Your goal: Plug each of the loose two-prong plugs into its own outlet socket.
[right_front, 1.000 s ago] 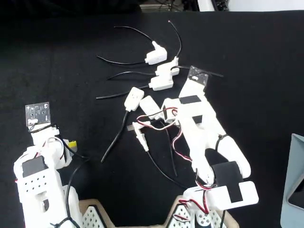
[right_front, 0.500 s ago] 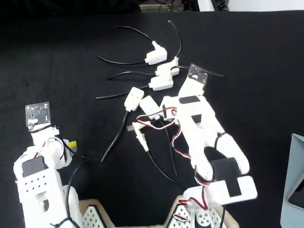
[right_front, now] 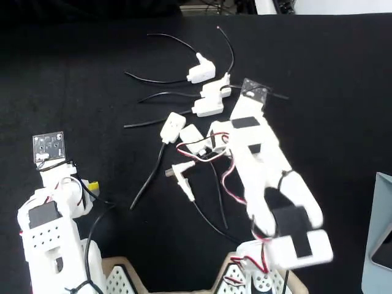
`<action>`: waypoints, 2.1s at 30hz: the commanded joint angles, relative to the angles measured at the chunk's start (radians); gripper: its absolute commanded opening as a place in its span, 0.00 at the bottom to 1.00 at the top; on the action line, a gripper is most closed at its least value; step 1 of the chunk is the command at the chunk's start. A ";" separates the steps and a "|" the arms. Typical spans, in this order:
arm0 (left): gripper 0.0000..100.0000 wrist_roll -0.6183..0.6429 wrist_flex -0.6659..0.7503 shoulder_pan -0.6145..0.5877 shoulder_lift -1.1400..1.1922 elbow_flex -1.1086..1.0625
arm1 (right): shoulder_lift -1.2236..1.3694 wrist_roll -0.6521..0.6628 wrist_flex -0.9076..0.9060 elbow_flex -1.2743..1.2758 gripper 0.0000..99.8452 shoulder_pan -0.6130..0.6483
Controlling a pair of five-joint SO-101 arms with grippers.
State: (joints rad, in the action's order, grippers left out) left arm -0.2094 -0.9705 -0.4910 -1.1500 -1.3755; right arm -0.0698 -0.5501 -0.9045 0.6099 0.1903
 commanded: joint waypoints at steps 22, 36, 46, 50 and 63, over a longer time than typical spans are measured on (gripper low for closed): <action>0.28 0.005 0.023 0.010 -0.012 0.005 | -0.688 0.830 -0.339 -0.041 0.01 -0.186; 0.28 0.003 0.023 0.012 -0.012 0.005 | -0.199 0.841 -0.245 -0.185 0.15 0.049; 0.28 0.003 0.023 0.012 -0.012 0.005 | -0.081 0.786 -0.509 -0.567 0.19 0.086; 0.28 0.003 0.023 0.012 -0.012 0.005 | -0.081 0.792 -0.548 -0.453 0.19 0.091; 0.28 0.003 0.023 0.012 -0.012 0.004 | -0.081 1.073 -0.259 -0.015 0.19 0.072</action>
State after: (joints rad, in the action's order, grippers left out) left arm -0.2094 -0.9705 -0.4910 -1.1500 -1.3755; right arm -0.1496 0.4595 -1.2006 0.5654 0.2700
